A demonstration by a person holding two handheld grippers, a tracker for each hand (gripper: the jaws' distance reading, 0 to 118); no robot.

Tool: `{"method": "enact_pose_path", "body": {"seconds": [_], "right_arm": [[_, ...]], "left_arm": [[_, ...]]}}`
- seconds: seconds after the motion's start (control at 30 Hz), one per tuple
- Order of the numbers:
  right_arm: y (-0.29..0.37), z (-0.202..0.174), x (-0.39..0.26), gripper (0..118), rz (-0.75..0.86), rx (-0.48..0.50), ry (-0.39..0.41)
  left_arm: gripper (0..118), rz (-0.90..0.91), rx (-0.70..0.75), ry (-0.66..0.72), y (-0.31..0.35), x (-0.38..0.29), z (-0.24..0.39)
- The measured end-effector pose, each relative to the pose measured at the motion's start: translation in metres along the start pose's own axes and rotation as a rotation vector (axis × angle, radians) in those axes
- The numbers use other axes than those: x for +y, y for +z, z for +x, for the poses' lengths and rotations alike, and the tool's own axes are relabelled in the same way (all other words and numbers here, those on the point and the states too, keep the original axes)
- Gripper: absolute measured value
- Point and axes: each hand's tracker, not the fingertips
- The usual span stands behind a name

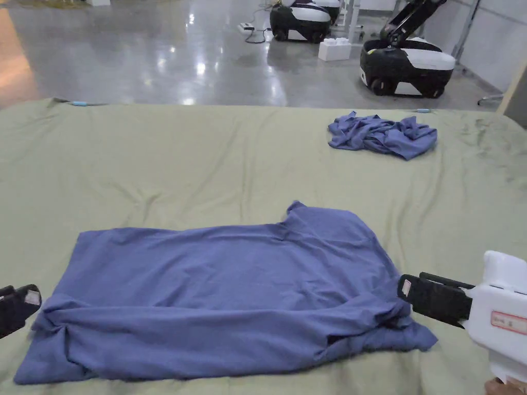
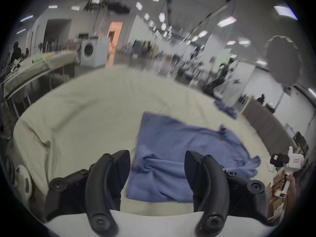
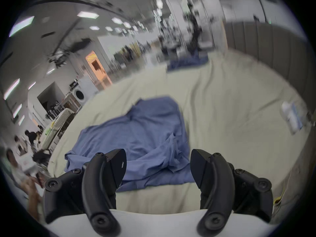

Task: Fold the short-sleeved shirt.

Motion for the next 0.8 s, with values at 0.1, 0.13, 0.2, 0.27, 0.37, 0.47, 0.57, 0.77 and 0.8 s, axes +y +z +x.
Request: {"method": "enact_pose_path", "body": {"seconds": [0.1,0.13,0.2,0.27,0.37,0.47,0.57,0.77,0.8], "right_arm": [[0.058,-0.008,-0.038,69,0.139,0.007,0.086],[0.073,-0.018,-0.052,31,0.169,0.024,0.102],[0.088,-0.025,-0.068,2,0.158,-0.054,0.094],[0.090,-0.025,-0.074,2,0.112,-0.024,0.077],[0.083,-0.014,-0.073,2,0.080,0.008,-0.013],[0.057,-0.006,-0.059,2,0.038,-0.025,0.026],[-0.008,0.007,-0.040,78,-0.145,-0.067,-0.022],[-0.101,0.026,-0.040,96,-0.340,-0.110,0.015],[-0.105,0.024,-0.044,96,-0.359,-0.080,0.019]], "left_arm": [[75,0.109,-0.108,-0.050,0.058,-0.019,0.022],[64,0.147,-0.141,-0.074,0.075,-0.027,0.030],[0,0.169,-0.066,-0.144,0.099,-0.035,0.048],[0,0.154,-0.089,-0.149,0.093,-0.044,0.053],[0,0.147,-0.064,-0.153,0.094,-0.051,0.059],[0,0.113,-0.087,-0.142,0.087,-0.053,0.058],[0,0.086,-0.098,-0.135,0.089,-0.055,0.056],[0,0.059,-0.092,-0.124,0.101,-0.062,0.051],[0,0.057,-0.084,-0.121,0.103,-0.063,0.048]]}}
